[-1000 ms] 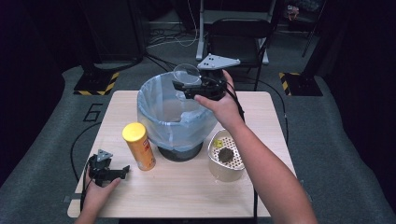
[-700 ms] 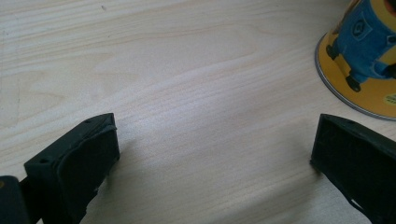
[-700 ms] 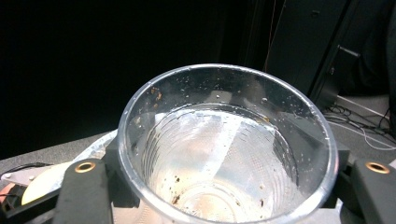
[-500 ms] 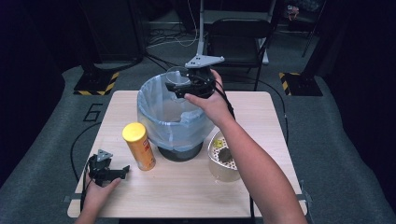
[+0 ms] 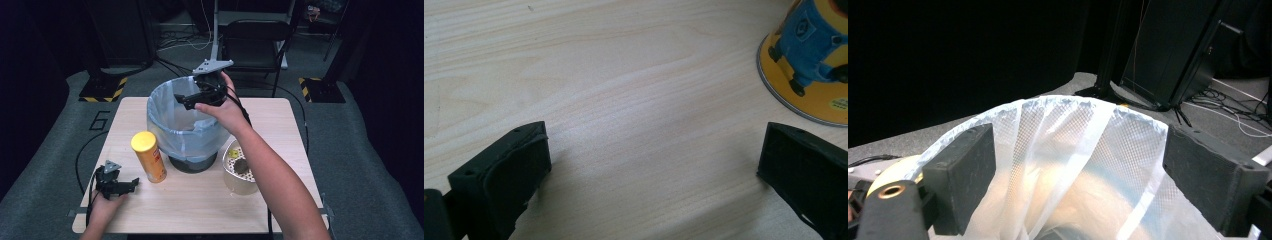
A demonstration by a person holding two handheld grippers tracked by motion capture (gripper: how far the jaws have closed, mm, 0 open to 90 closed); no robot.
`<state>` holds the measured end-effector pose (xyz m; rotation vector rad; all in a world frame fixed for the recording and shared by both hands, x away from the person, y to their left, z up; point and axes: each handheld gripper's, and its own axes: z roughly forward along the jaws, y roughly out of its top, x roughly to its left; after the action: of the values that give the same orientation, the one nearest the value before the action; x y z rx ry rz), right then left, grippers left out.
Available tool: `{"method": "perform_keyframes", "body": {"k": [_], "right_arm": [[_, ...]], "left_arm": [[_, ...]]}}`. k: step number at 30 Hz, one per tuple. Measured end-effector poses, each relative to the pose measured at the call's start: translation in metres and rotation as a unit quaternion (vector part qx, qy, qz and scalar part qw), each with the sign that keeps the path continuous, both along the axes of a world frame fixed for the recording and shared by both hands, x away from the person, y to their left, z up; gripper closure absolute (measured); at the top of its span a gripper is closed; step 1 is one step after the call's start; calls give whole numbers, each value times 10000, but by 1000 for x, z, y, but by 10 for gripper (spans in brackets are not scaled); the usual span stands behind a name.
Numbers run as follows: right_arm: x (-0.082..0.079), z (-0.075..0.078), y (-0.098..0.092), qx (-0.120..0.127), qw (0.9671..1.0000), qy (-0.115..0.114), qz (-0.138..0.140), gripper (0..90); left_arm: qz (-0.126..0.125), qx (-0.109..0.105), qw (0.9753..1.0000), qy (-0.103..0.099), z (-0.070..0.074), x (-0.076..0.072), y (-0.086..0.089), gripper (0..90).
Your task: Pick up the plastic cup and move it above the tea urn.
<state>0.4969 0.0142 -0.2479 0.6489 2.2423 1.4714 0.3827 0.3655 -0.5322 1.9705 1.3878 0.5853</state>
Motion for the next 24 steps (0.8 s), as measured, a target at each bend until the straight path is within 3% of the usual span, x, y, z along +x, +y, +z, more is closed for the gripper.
{"method": "perform_keyframes", "body": {"k": [8,12,14,15,22,24], "right_arm": [[-9,4,-15,79,9999,40,93,135],[-17,3,-27,74,9997,68,240,143],[-19,3,-29,102,9996,72,243,144],[-24,3,-35,115,9994,0,314,144],[-41,1,-53,209,9992,-161,305,154],[-46,-1,-60,221,9993,-196,234,155]], "left_arm": [[-13,32,10000,11,1,-1,-1,7],[-43,-202,9998,43,3,-3,-2,36],[-71,-124,9999,52,4,-3,0,36],[-42,-307,9995,67,7,-3,1,36],[-118,-579,9982,-94,21,-8,3,35],[-172,-668,9973,-235,27,-11,2,35]]}}
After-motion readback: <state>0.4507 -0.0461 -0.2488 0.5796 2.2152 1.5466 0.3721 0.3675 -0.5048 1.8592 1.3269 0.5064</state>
